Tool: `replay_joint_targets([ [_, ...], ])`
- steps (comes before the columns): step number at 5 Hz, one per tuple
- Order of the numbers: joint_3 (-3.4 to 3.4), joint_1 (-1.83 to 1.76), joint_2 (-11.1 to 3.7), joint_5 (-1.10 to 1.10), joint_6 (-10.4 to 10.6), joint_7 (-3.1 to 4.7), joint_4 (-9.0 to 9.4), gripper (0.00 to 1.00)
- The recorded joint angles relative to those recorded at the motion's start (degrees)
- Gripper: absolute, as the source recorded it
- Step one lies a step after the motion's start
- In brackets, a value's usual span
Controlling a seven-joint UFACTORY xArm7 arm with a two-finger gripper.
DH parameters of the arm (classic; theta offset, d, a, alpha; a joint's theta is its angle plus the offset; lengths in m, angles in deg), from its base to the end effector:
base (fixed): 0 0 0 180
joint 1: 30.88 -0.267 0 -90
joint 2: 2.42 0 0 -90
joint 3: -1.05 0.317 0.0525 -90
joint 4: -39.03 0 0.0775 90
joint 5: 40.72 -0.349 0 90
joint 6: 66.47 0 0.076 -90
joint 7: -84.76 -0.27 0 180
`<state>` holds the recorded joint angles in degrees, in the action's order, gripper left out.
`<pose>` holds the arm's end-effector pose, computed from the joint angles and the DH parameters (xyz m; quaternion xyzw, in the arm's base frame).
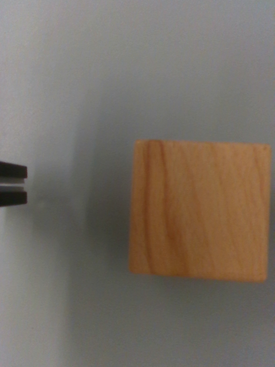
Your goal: Push wooden cube
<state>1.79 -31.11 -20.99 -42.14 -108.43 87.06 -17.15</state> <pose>0.4803 0.0118 0.0467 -0.9991 -0.0187 0.0378 0.0104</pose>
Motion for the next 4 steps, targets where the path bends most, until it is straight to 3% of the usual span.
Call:
replay_joint_targets([
  [1, 0.0, 0.0, 0.0, 0.0, 0.0, 0.0, 0.0, 0.0],
  [2, 0.0, 0.0, 0.0, 0.0, 0.0, 0.0, 0.0, 1.0],
  [4, 0.0, 0.0, -0.09, 0.0, -0.05, 0.0, -0.14, 1.0],
])
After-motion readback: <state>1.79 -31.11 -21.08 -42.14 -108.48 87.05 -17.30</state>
